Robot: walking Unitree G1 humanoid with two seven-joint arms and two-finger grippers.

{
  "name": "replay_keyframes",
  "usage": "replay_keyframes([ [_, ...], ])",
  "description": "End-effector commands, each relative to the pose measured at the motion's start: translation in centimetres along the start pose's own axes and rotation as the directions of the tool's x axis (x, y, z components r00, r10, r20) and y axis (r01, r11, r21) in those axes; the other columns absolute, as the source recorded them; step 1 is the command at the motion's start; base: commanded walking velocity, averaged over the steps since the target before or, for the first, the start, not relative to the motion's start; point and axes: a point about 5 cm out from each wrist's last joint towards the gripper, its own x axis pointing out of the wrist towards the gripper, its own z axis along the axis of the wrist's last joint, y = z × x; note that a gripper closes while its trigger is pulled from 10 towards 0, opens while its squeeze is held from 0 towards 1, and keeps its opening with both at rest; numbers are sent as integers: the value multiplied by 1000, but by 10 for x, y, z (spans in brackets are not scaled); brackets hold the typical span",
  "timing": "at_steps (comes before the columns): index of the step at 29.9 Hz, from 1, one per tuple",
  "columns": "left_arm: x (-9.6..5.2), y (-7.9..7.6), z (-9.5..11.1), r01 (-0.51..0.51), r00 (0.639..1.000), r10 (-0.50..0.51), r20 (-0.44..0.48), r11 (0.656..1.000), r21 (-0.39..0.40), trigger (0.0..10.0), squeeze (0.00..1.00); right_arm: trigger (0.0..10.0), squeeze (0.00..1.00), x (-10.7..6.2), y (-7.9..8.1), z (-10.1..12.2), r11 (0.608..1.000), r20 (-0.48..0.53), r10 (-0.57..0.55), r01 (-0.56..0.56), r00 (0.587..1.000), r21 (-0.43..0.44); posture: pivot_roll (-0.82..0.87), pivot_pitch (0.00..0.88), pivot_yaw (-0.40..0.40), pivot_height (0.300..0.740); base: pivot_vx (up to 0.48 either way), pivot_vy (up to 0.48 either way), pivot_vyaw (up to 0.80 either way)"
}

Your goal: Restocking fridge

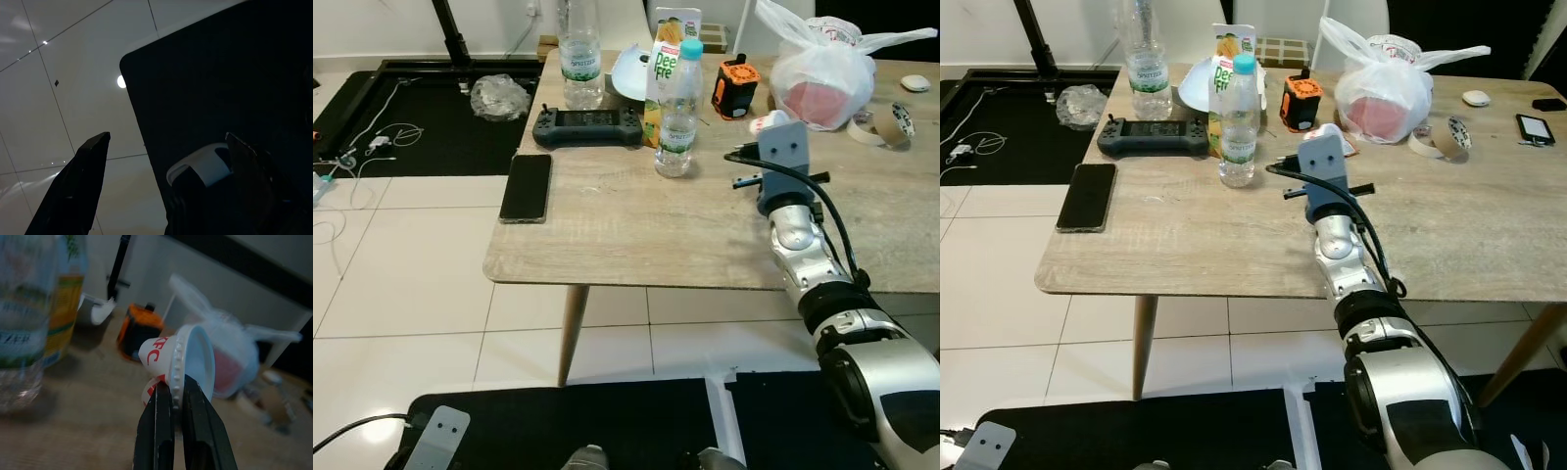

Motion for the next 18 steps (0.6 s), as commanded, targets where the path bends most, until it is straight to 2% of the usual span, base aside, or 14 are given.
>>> replay_keyframes([
  [1,-2,-9,-8,30,999,-30,-32,999,16,10000,0,10000,0,-1,-5,0,1000,27,-26,26,999,1,338,97,-28,706,0,0,0],
  [5,1,-10,-4,34,999,-34,-27,999,19,10000,0,10000,0,-2,-17,10,993,125,-97,104,987,-52,323,93,-30,706,0,0,0],
  [7,2,-10,-1,35,999,-35,-14,999,29,10000,0,10000,0,-5,-31,7,984,130,-165,172,978,-48,295,93,-28,706,0,0,0],
  [12,3,-11,1,36,999,-35,-5,999,31,10000,0,10000,0,-7,-40,2,976,120,-200,208,972,-57,295,93,-28,706,0,0,0],
  [13,3,-14,2,40,999,-40,-5,999,30,10000,0,10000,0,-11,-54,-5,964,114,-244,254,963,-81,260,95,-26,706,0,0,0],
  [14,3,-14,2,40,999,-40,-5,999,30,10000,0,10000,0,-11,-54,-5,964,114,-244,254,963,-81,260,95,-26,706,0,0,0],
  [17,5,-23,4,63,998,-62,-17,997,37,10000,0,10000,0,-31,-107,-29,889,87,-408,417,909,-189,203,97,-28,706,0,0,0],
  [18,5,-23,4,63,998,-62,-17,997,37,10000,0,10000,0,-31,-107,-29,889,87,-408,417,909,-189,203,97,-28,706,0,0,0],
])
